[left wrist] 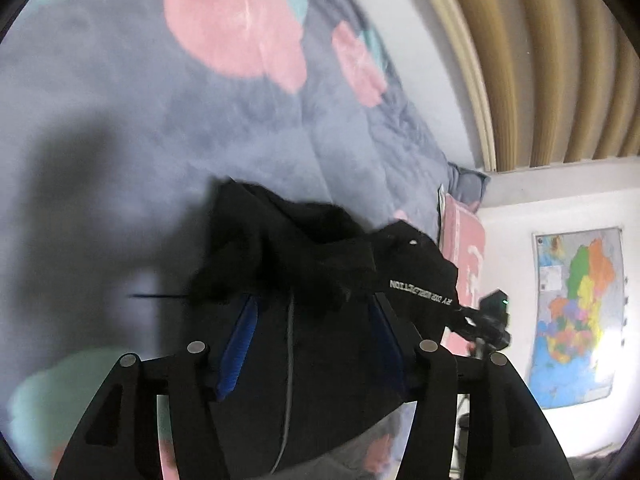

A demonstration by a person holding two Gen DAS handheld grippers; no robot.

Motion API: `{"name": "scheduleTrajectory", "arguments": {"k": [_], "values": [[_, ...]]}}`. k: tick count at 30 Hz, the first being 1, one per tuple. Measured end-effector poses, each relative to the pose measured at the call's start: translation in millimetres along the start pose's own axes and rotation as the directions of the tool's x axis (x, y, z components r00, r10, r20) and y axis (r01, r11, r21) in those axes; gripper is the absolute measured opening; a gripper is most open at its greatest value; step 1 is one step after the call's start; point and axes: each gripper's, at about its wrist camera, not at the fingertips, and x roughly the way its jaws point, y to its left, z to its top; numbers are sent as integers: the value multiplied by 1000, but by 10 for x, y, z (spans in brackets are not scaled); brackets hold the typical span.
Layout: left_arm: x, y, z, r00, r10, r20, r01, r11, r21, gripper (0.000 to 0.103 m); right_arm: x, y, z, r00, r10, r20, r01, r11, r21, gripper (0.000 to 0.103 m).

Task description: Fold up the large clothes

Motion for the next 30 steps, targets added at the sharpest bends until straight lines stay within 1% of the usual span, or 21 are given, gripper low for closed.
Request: {"name": "scheduleTrajectory", "arguments": {"k": [1, 2, 3, 4, 6, 9, 10, 12, 14, 16, 18, 19, 20, 23, 24, 25, 26, 27, 28, 29, 30], "values": [[-157, -11, -30, 999, 18, 27, -18, 1000, 8, 62, -142, 51, -59, 1000, -7, 21, 7, 1000, -27, 76], [-270, -57, -64, 998, 45, 52, -45, 999, 15, 65, -271, 122, -123, 998, -28, 56, 32, 997, -71, 82], [-379, -89, -99, 994, 84, 76, -87, 996, 35, 66, -343, 183, -169, 995, -53, 81, 62, 992, -109, 83], [-418, -120, -126, 991, 105, 87, -109, 993, 52, 68, -395, 244, -216, 990, -95, 102, 110, 982, -155, 83], [-373, -191, -165, 986, 138, 95, -147, 985, 89, 68, -408, 323, -254, 972, -191, 138, 217, 953, -212, 83], [-42, -234, -103, 978, 194, 80, -202, 974, 105, 68, -312, 342, -214, 952, -262, 159, 296, 920, -256, 83], [16, -212, -76, 977, 203, 73, -209, 973, 100, 68, -264, 345, -186, 942, -286, 173, 325, 906, -272, 83], [269, -178, 49, 974, 215, 68, -220, 973, 77, 68, -128, 332, -96, 928, -325, 183, 368, 878, -305, 83], [447, -156, 152, 967, 248, 66, -253, 964, 85, 68, 31, 303, 11, 921, -347, 179, 388, 863, -325, 83], [555, -135, 218, 958, 283, 48, -287, 952, 107, 68, 184, 283, 133, 921, -351, 166, 388, 849, -358, 83], [642, -101, 276, 955, 295, 30, -296, 947, 122, 68, 324, 260, 243, 916, -367, 163, 402, 836, -373, 83], [677, -86, 294, 955, 295, 21, -295, 948, 121, 68, 404, 224, 317, 909, -384, 162, 416, 829, -374, 83], [709, -52, 318, 956, 292, 8, -291, 950, 116, 68, 478, 181, 381, 908, -389, 153, 418, 831, -368, 83], [820, 109, 390, 963, 268, -13, -267, 962, 54, 68, 724, -21, 571, 933, -352, 79, 358, 876, -322, 82], [859, 154, 404, 965, 260, -18, -259, 965, 34, 68, 792, -69, 593, 942, -330, 57, 331, 891, -311, 80], [893, 182, 407, 969, 247, -22, -247, 969, 19, 68, 847, -95, 594, 954, -296, 34, 292, 906, -306, 63], [922, 204, 401, 971, 238, -19, -238, 971, 6, 67, 861, -73, 567, 946, -320, 51, 319, 894, -315, 55], [935, 189, 378, 967, 253, -3, -253, 967, 8, 62, 858, -24, 516, 930, -357, 90, 366, 865, -344, 50], [922, 144, 347, 962, 273, 23, -273, 962, 25, 38, 822, 53, 437, 907, -397, 141, 420, 824, -381, 32], [899, 80, 299, 951, 305, 55, -307, 950, 52, 26, 762, 111, 357, 880, -434, 190, 474, 788, -394, 24], [837, -4, 225, 939, 330, 102, -338, 937, 84, 22, 682, 154, 293, 859, -458, 229, 513, 764, -392, 22]]}}
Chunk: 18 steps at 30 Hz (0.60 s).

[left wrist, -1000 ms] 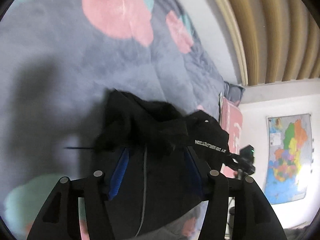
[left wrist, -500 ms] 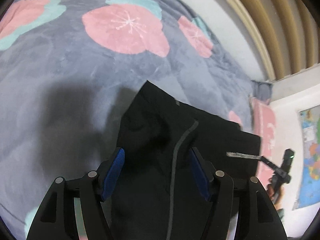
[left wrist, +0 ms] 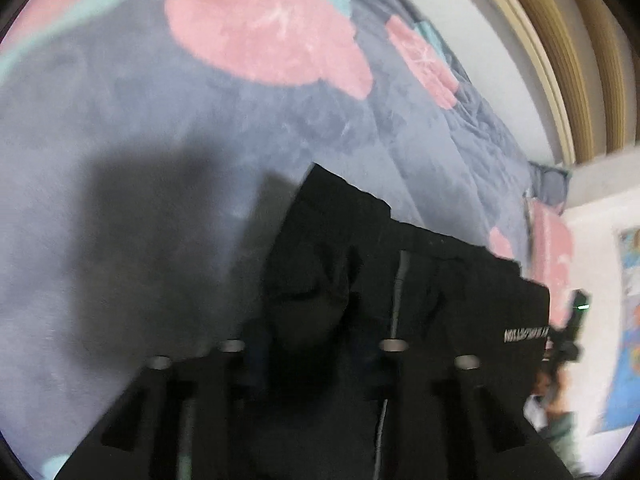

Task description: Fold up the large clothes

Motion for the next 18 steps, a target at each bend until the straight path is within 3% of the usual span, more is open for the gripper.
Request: {"name": "scheduleTrajectory", "arguments": {"k": [1, 3, 6, 9, 13, 15, 16, 18], "values": [[-64, -25, -32, 1000, 6, 28, -6, 1000, 10, 12, -137, 8, -44, 999, -43, 32, 43, 999, -3, 21], [-393, -113, -150, 991, -1, 131, -1, 1000, 17, 10, -367, 35, -103, 989, -124, 81, 126, 992, -22, 19], [-835, -189, -273, 968, -65, 243, 74, 997, -27, 10, -607, 71, -106, 980, -150, 133, 154, 988, -16, 18], [-1132, -429, -253, 946, -66, 317, 59, 998, 32, 9, -912, 218, 19, 947, -232, 223, 244, 969, -28, 17], [-1310, -671, 15, 917, -72, 391, 43, 996, 83, 9, -1143, 227, 303, 906, -295, 303, 300, 953, 31, 17], [-1138, -621, 191, 920, -53, 389, 33, 998, 58, 9, -1008, 190, 412, 910, -302, 284, 299, 953, 54, 17], [-1036, -584, 234, 925, -44, 378, 32, 999, 39, 9, -848, 144, 472, 923, -291, 251, 282, 957, 70, 17], [-579, -385, 352, 949, 35, 312, -26, 999, -33, 9, -432, 113, 544, 944, -284, 168, 277, 959, 62, 17]]}}
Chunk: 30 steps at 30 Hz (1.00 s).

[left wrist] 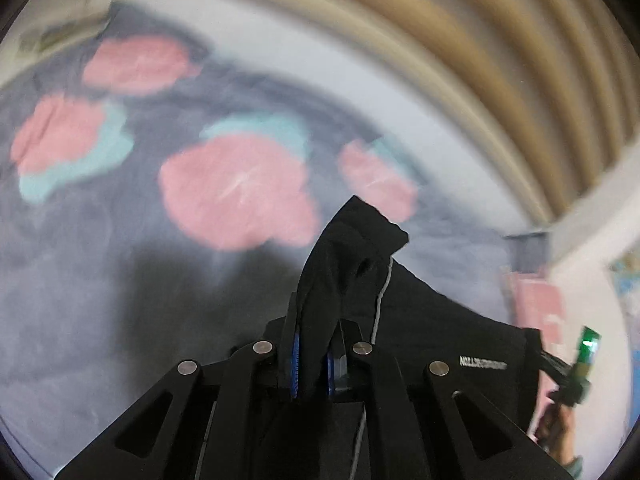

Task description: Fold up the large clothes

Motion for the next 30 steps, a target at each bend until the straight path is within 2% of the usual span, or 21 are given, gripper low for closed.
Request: {"name": "scheduleTrajectory", "arguments": {"k": [3, 6, 9, 12, 15, 17, 19, 22, 24, 25, 27, 28, 30], "values": [[610, 239, -145, 990, 87, -109, -93, 995, -47, 9, 619, 195, -160, 992, -24, -125, 17, 998, -58, 17], [1022, 416, -357, 975, 123, -184, -134, 990, -49, 15, 1038, 342, -405, 976, 4, -219, -23, 996, -81, 17], [1080, 534, -362, 980, 61, -191, -80, 992, -98, 17, 1063, 410, -451, 979, -23, -201, 1, 994, -110, 23], [1053, 625, -306, 971, -23, -236, -5, 993, -117, 20, 1041, 308, -463, 976, 25, -215, -43, 996, -77, 28], [821, 669, -239, 957, -80, -279, 42, 990, -138, 20, 859, 58, -434, 964, 105, -243, -99, 994, 35, 35], [585, 625, -222, 958, -82, -273, 51, 992, -118, 23, 649, -100, -420, 964, 142, -226, -122, 987, 101, 49], [281, 605, -263, 961, -91, -260, 68, 993, -95, 24, 320, -210, -431, 968, 185, -171, -161, 976, 145, 50], [-60, 559, -354, 971, -35, -238, 25, 999, -48, 24, -214, -248, -523, 968, 235, -89, -215, 958, 191, 51], [-280, 312, -515, 978, 19, -210, -8, 999, 53, 24, -530, -143, -693, 949, 307, -66, -289, 936, 203, 51], [-352, 183, -612, 978, 7, -209, 11, 996, 89, 24, -659, -34, -800, 939, 337, -68, -318, 928, 195, 51], [-502, -235, -930, 969, -66, -238, 105, 982, 154, 24, -830, 167, -977, 923, 376, -85, -358, 918, 171, 51], [-551, -492, -1127, 960, -96, -262, 153, 967, 206, 25, -879, 268, -1062, 916, 389, -98, -372, 915, 155, 51], [-619, -885, -1451, 952, -121, -280, 204, 934, 293, 25, -992, 580, -1250, 904, 408, -127, -396, 912, 111, 51]]}}
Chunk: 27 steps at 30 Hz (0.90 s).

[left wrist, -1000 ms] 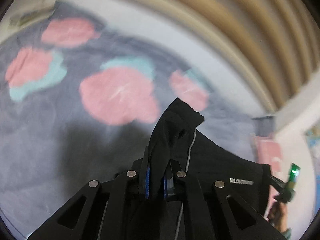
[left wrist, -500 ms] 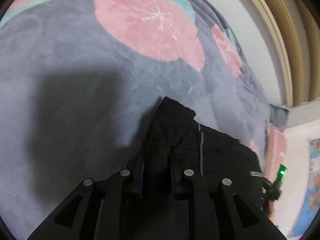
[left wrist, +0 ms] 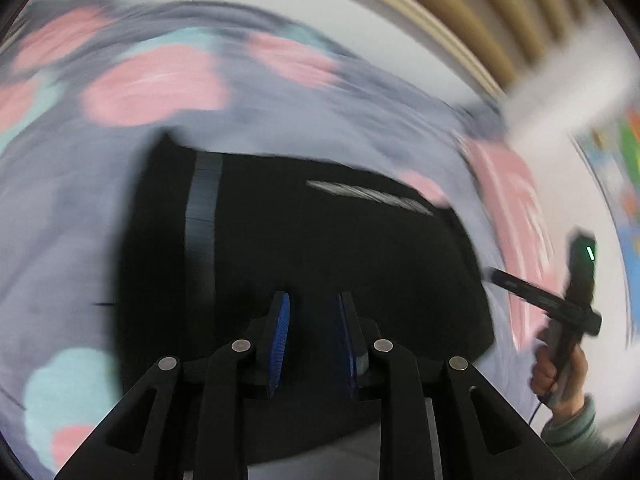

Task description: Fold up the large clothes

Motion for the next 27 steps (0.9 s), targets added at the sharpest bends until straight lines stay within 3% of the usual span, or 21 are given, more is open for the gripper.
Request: {"name": "scheduleTrajectory", "arguments": {"k": [3, 5, 8, 10, 11, 13, 17, 20, 22, 24, 27], "values": [[239, -445, -180, 1000, -19, -12, 20, 995, 93, 25, 134, 368, -243, 999, -14, -33, 10, 993, -116, 51], [432, -530, -252, 999, 1, -45, 3, 995, 102, 25, 264, 429, -316, 999, -9, -50, 2, 991, -135, 51], [752, -480, -366, 994, 31, -102, -22, 996, 84, 25, 470, 408, -419, 999, -23, -47, 16, 991, -132, 52], [939, -334, -393, 988, 11, -152, -5, 999, 40, 25, 679, 317, -471, 996, -17, -91, 7, 994, -108, 54], [1038, -212, -404, 984, -23, -176, 18, 999, -28, 25, 792, 285, -505, 994, -15, -110, 5, 996, -94, 54], [1142, -119, -438, 983, -33, -178, 23, 998, -55, 25, 911, 278, -556, 995, -27, -99, 19, 996, -89, 55], [1151, -152, -491, 987, -12, -160, 9, 1000, -21, 25, 949, 336, -563, 993, -67, -95, 57, 993, -100, 55], [1023, -90, -408, 982, -71, -177, 54, 994, -99, 25, 779, 347, -409, 992, -39, -121, 30, 997, -74, 56], [881, -119, -288, 978, -83, -190, 62, 991, -115, 25, 564, 371, -264, 998, -35, -55, 30, 996, -89, 57], [707, -225, -126, 988, -76, -132, 66, 995, -77, 27, 411, 397, -84, 999, -44, 18, 46, 993, -112, 60], [604, -257, 159, 996, -68, -53, 64, 996, -69, 55, 487, 416, 250, 999, -27, 42, 31, 992, -122, 67]]}}
